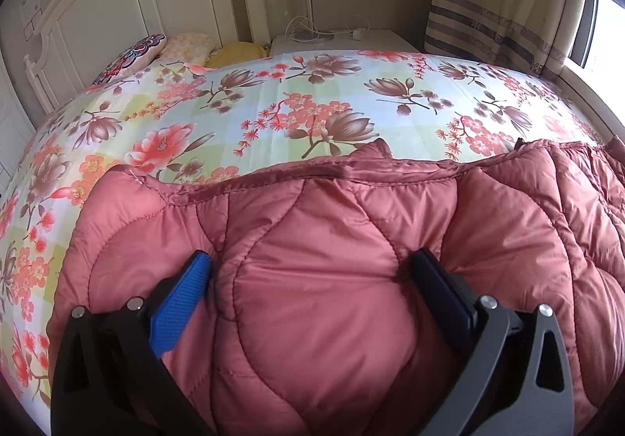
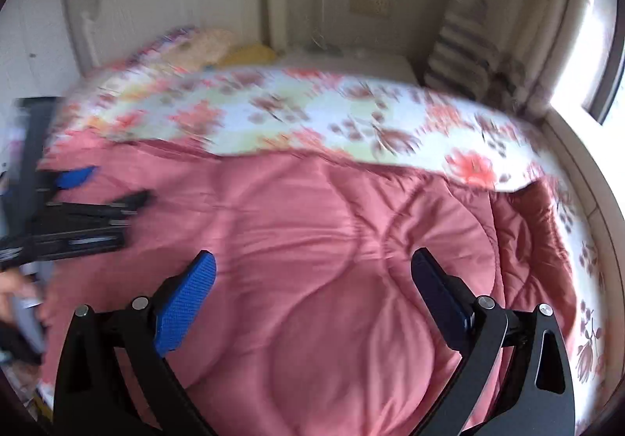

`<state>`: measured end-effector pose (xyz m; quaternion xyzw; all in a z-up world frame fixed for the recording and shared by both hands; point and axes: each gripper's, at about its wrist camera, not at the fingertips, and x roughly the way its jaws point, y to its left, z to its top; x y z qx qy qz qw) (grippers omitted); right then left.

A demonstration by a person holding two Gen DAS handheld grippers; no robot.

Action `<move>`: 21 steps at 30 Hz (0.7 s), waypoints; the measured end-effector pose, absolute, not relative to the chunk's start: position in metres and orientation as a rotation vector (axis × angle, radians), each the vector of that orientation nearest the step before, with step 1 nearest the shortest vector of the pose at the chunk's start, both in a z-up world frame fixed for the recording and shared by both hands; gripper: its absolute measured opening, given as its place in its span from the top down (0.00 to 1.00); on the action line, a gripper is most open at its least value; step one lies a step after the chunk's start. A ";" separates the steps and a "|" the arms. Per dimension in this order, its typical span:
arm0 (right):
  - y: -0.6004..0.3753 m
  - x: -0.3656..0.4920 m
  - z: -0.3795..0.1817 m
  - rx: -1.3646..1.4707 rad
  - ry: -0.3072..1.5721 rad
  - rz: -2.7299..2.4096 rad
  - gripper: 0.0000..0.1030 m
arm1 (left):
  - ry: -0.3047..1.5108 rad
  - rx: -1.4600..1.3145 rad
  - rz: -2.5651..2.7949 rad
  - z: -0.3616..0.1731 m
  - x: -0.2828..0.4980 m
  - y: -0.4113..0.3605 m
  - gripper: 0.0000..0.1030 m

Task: Fold large clothes
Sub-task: 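Press both grippers down on the folded jacket to flatten it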

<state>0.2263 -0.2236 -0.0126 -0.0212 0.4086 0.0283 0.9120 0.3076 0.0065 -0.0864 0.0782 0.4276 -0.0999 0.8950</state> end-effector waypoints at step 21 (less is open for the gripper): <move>-0.200 0.146 -0.056 -0.172 0.827 0.214 0.04 | 0.870 0.154 -0.194 -0.086 0.306 0.007 0.02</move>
